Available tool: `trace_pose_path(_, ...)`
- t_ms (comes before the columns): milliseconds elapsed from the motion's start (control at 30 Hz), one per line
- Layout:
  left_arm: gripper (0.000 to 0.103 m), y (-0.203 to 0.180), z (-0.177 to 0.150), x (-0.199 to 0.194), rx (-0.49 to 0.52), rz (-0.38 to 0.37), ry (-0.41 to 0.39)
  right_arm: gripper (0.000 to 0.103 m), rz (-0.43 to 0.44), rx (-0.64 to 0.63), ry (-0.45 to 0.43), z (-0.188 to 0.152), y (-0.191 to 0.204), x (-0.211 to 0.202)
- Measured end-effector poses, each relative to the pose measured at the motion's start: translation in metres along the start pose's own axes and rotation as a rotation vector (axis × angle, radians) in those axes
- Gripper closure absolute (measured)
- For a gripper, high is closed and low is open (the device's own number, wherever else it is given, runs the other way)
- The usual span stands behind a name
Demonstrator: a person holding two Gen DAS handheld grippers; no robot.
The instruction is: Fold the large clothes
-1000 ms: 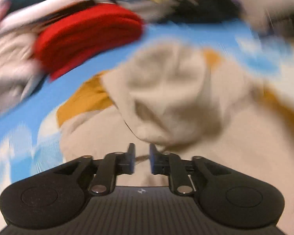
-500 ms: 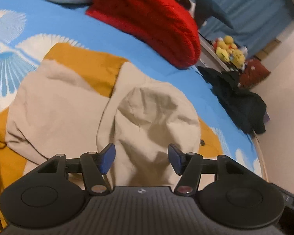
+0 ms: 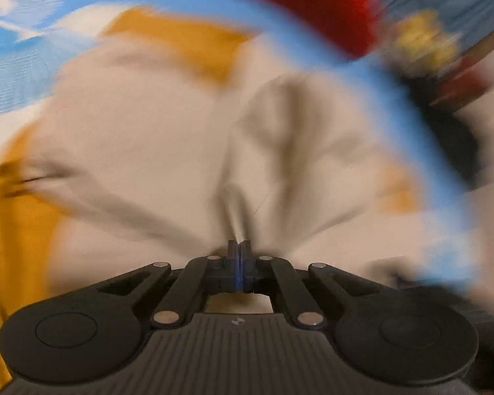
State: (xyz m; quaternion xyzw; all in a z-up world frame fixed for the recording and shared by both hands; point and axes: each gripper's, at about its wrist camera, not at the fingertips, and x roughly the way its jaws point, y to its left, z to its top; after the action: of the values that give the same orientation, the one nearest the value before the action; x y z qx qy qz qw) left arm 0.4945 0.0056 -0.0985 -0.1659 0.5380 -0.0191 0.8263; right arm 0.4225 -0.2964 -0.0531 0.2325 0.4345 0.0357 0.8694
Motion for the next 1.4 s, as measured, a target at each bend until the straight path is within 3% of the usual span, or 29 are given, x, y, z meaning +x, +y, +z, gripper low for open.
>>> trace_pose_path(33,0.102,0.005,0.0,0.007,0.006,0.094,0.033,0.061,-0.018,-0.006,0.011,-0.002,0.001,0.004)
trace_pose_path(100,0.098,0.009,0.005,-0.007,-0.023,0.042,-0.011,0.061,-0.049,-0.015,0.05,-0.008,0.001,0.013)
trace_pose_path(167,0.091,0.002,0.013,-0.039,-0.006,-0.036,-0.173,0.061,-0.051,0.005,0.081,-0.014,-0.001,0.02)
trace_pose_path(233,0.091,-0.016,0.013,-0.07,0.109,-0.096,-0.379,0.061,-0.039,0.015,0.091,-0.016,0.001,0.022)
trace_pose_path(300,0.091,-0.032,0.01,-0.085,0.203,-0.218,-0.477,0.061,-0.053,-0.015,0.093,-0.019,0.006,0.023)
trace_pose_path(367,0.087,-0.046,0.007,-0.078,0.256,-0.346,-0.434,0.061,-0.073,-0.034,0.107,-0.021,0.006,0.026)
trace_pose_path(400,0.087,-0.05,0.003,-0.068,0.269,-0.371,-0.388,0.061,-0.081,-0.036,0.118,-0.023,0.006,0.029)
trace_pose_path(433,0.087,-0.052,0.001,-0.057,0.274,-0.332,-0.357,0.061,-0.093,-0.037,0.131,-0.025,0.005,0.033)
trace_pose_path(500,0.087,-0.047,0.001,-0.025,0.26,-0.163,-0.268,0.061,-0.11,-0.039,0.15,-0.029,0.004,0.036)
trace_pose_path(533,0.093,-0.039,0.002,-0.005,0.228,-0.071,-0.178,0.061,-0.114,-0.044,0.153,-0.03,0.004,0.035)
trace_pose_path(567,0.092,-0.027,0.003,0.012,0.172,0.018,-0.094,0.061,-0.117,-0.051,0.154,-0.031,0.004,0.035)
trace_pose_path(600,0.094,-0.018,0.004,0.015,0.127,0.037,-0.077,0.061,-0.119,-0.054,0.155,-0.031,0.005,0.034)
trace_pose_path(667,0.094,-0.016,0.009,0.006,0.122,0.038,-0.09,0.06,-0.109,-0.059,0.136,-0.029,0.007,0.028)
trace_pose_path(833,0.092,-0.028,0.021,-0.027,0.163,-0.038,-0.222,0.059,-0.075,-0.051,0.075,-0.021,0.006,0.017)
trace_pose_path(900,0.091,-0.031,0.018,-0.033,0.186,-0.013,-0.246,0.059,-0.093,-0.039,0.091,-0.021,0.001,0.021)
trace_pose_path(1067,0.085,-0.04,0.014,-0.043,0.232,0.034,-0.226,0.06,-0.165,-0.044,0.134,-0.025,0.0,0.026)
trace_pose_path(1400,0.081,-0.043,0.002,-0.066,0.289,0.047,-0.236,0.06,-0.192,-0.061,0.005,-0.016,0.01,-0.006)
